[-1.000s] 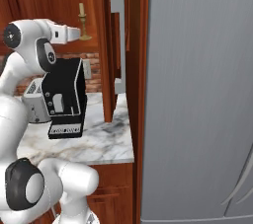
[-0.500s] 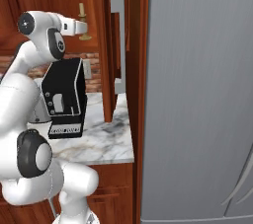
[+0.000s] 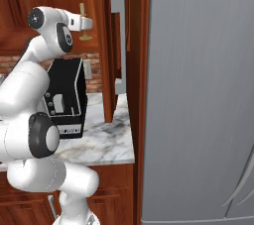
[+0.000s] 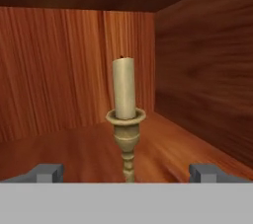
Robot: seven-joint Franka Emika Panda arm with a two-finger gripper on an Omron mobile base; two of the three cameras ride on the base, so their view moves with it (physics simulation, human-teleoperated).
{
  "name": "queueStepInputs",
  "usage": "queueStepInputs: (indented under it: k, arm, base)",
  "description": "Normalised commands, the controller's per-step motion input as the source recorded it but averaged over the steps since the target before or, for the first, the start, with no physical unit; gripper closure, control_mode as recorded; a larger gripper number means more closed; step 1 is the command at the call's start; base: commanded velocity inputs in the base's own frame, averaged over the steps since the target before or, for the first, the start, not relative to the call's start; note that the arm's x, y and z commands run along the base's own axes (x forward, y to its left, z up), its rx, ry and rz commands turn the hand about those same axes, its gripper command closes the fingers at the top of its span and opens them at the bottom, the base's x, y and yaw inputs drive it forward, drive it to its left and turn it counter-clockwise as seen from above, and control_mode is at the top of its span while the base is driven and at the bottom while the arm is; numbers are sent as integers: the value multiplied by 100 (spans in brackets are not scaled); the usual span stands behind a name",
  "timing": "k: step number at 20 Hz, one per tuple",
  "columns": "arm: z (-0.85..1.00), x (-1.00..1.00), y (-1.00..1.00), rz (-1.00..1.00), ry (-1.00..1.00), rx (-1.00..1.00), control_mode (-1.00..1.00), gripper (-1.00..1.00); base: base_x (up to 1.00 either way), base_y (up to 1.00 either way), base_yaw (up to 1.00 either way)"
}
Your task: Get the candle and the beer from the cabinet and move them to the dining counter.
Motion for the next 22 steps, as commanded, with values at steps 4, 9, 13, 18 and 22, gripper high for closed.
queueStepInputs:
  k: [4, 9, 13, 18, 22]
  arm:
    - [-1, 31, 0, 0, 0, 0, -100, -100]
    - [-4, 29, 0, 0, 0, 0, -100, -100]
    - [-4, 22, -1, 0, 0, 0, -100, -100]
    - [-7, 18, -4, 0, 0, 0, -100, -100]
    - [-10, 16, -7, 1, 0, 0, -100, -100]
  base:
    - [0, 0, 0]
    - [0, 0, 0]
    - [0, 0, 0]
    - [0, 0, 0]
    - [0, 0, 0]
